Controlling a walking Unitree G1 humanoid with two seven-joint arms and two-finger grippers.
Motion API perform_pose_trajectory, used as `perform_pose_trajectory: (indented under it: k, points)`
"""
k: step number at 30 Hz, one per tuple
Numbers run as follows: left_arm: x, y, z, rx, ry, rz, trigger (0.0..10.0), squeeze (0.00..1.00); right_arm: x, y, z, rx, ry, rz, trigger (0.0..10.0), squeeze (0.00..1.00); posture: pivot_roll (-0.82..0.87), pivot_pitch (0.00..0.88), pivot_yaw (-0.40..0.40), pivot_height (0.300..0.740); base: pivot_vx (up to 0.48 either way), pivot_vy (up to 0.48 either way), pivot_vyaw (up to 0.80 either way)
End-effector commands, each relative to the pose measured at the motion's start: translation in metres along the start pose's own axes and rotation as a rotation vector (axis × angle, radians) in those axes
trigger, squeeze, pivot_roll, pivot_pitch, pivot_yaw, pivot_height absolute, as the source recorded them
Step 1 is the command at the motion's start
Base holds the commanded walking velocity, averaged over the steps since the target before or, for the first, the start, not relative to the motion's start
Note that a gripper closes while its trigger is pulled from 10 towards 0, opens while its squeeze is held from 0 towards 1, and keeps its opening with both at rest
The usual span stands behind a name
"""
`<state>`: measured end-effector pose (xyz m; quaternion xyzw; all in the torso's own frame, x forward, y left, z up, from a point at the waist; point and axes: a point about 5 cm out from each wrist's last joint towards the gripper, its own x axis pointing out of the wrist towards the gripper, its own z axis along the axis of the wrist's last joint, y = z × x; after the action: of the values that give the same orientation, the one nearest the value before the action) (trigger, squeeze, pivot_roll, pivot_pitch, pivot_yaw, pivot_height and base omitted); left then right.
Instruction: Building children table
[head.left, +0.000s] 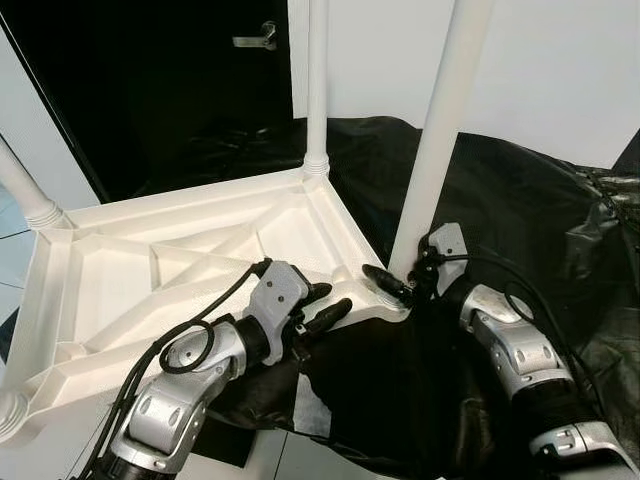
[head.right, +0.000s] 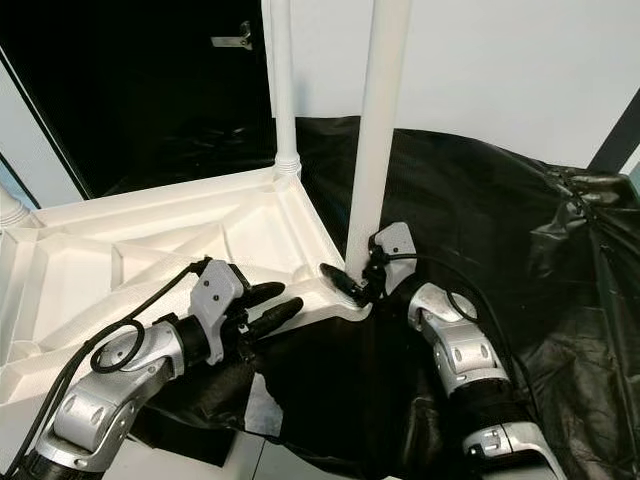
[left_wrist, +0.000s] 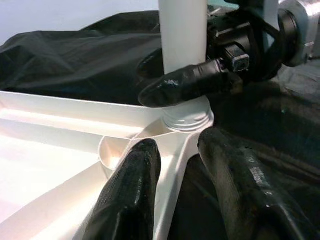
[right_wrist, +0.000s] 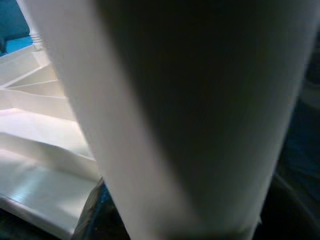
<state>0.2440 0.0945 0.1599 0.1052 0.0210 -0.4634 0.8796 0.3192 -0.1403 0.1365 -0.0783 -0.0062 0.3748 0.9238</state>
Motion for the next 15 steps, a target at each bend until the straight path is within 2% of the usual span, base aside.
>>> perform_pose_trajectory:
  k: [1, 3, 8, 12, 13, 15]
  points:
    - [0.0, -0.003, -0.007, -0.008, 0.025, -0.027, 10.0, 0.0, 0.001, 0.001, -0.007, 0.003, 0.036, 0.004, 0.0, 0.0, 0.06, 0.0, -0.029, 0.74, 0.0, 0.0, 0.0]
    - [0.0, -0.004, -0.008, -0.01, 0.026, -0.027, 10.0, 0.0, 0.0, 0.0, -0.008, 0.0, 0.04, -0.003, 0.0, 0.0, 0.06, 0.0, -0.029, 0.74, 0.0, 0.0, 0.0]
    - [0.001, -0.004, -0.011, -0.009, 0.038, -0.015, 10.0, 0.0, -0.001, -0.005, -0.012, 0.005, 0.055, -0.111, 0.0, 0.0, 0.06, 0.0, -0.023, 0.74, 0.0, 0.0, 0.0]
    - [0.002, -0.003, -0.012, -0.004, 0.038, -0.003, 10.0, 0.0, -0.003, -0.007, -0.018, 0.002, 0.064, -0.24, 0.0, 0.0, 0.06, 0.0, -0.025, 0.74, 0.0, 0.0, 0.0]
    - [0.002, -0.002, -0.012, -0.005, 0.038, 0.004, 10.0, 0.0, -0.004, -0.006, -0.02, 0.007, 0.072, -0.286, 1.8, 0.0, 0.06, 0.0, -0.026, 0.74, 0.0, 0.0, 0.0]
    - [0.002, -0.002, -0.013, -0.006, 0.04, 0.011, 10.0, 0.0, -0.005, -0.004, -0.022, 0.012, 0.078, -0.333, 1.8, 0.0, 0.06, 0.0, -0.027, 0.74, 0.0, 0.0, 0.0]
